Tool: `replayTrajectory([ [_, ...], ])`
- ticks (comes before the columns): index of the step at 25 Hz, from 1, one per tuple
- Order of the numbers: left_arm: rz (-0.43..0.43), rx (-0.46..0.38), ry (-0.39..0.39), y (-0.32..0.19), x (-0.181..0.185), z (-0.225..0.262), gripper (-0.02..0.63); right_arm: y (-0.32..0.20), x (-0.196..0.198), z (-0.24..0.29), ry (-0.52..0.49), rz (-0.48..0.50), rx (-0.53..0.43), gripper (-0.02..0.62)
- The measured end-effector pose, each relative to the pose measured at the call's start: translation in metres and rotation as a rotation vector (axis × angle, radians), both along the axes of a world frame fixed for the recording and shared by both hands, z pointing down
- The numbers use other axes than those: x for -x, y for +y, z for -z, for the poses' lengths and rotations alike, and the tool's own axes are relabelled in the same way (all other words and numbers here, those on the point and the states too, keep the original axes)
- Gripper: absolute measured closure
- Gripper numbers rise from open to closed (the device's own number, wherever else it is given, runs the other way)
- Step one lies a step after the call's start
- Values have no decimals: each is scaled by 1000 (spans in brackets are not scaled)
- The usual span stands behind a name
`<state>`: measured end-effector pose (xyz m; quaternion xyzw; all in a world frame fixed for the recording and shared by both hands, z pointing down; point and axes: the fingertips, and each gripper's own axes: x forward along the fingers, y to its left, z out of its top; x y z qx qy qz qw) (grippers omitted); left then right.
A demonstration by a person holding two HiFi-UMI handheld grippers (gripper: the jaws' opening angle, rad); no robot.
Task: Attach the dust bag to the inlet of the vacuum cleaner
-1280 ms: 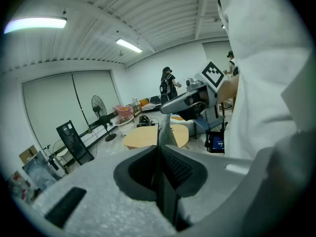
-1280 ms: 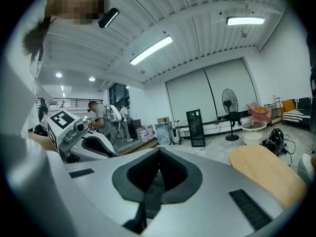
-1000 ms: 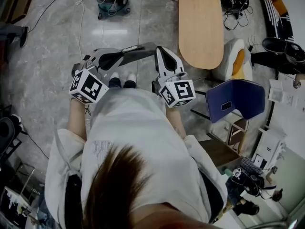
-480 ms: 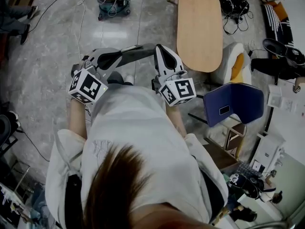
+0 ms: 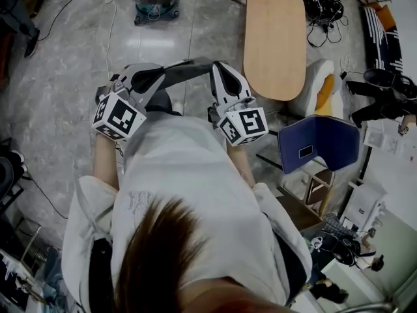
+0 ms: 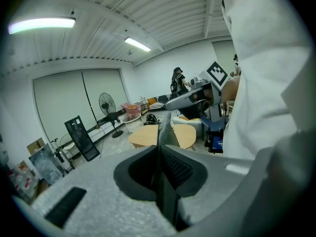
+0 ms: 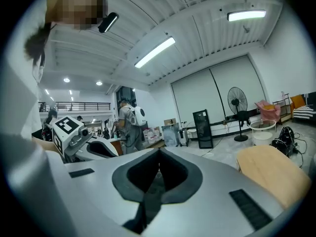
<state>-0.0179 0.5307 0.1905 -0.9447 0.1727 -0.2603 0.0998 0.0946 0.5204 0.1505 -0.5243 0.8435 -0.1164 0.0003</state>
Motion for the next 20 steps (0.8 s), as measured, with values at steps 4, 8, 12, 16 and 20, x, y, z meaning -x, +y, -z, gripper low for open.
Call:
replayTrajectory([
  [4,-12,8,7,-30,8,-4,569,-31,7,-2,-10,-10,3,593],
  [8,-21,11,14,-68,20,0,568,-72,21,1,-27,-17,3,594],
  [12,-32,14,15,-106,38,9,569,-112,42,8,-41,-18,13,592],
  [16,-39,17,10,-139,59,9,569,-142,59,12,-35,-30,12,594],
  [20,-35,16,-6,-159,72,3,569,-156,64,14,-45,-39,-5,594],
])
